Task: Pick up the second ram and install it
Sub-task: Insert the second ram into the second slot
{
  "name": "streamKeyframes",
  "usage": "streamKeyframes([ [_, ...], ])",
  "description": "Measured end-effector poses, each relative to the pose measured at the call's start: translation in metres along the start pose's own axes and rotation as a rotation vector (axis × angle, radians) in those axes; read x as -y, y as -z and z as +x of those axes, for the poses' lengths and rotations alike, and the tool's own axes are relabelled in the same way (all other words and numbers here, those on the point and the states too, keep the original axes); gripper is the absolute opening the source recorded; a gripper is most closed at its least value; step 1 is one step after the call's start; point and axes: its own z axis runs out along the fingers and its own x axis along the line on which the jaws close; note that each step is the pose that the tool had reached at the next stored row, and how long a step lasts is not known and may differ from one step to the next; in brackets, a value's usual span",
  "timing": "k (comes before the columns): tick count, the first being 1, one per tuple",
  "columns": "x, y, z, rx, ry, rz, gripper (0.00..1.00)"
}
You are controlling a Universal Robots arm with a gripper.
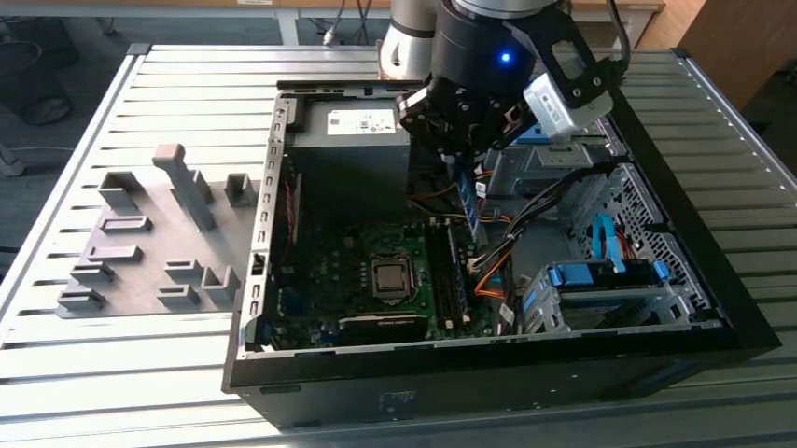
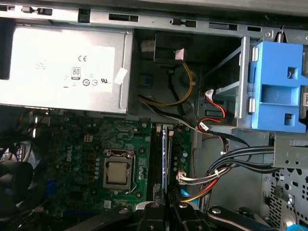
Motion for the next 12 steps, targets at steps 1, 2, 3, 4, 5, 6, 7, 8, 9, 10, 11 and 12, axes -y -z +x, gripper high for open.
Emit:
streamKeyframes([
  [1,0.0002,-0.0012,0.0001,-0.0002,-0.001,-0.0009,0.14],
  [2,0.0002,-0.0025,0.0002,-0.0002,-0.002,-0.0024,0.14],
  [3,0.0003,-0.0044,0.0,-0.0001,-0.002,-0.0033,0.14],
  [4,0.0003,-0.0062,0.0001,-0.0001,-0.003,-0.0033,0.14],
  [5,0.0003,-0.0077,0.0001,-0.0002,-0.006,-0.003,0.14],
  [6,0.0003,-0.0088,0.0001,-0.0015,-0.012,-0.0026,0.14],
  [7,0.0003,-0.0099,0.0001,-0.0025,-0.02,-0.0024,0.14],
  [8,0.0003,-0.0101,0.0001,-0.0027,-0.022,-0.0014,0.14],
  [9,0.0003,-0.0101,0.0001,-0.0028,-0.022,-0.001,0.14],
  [10,0.0003,-0.01,0.0002,-0.0028,-0.022,-0.0006,0.14],
  [11,0.0003,-0.0102,0.0002,-0.0028,-0.022,-0.0006,0.14],
  [12,0.0003,-0.011,0.0003,-0.0026,-0.022,-0.0011,0.14],
])
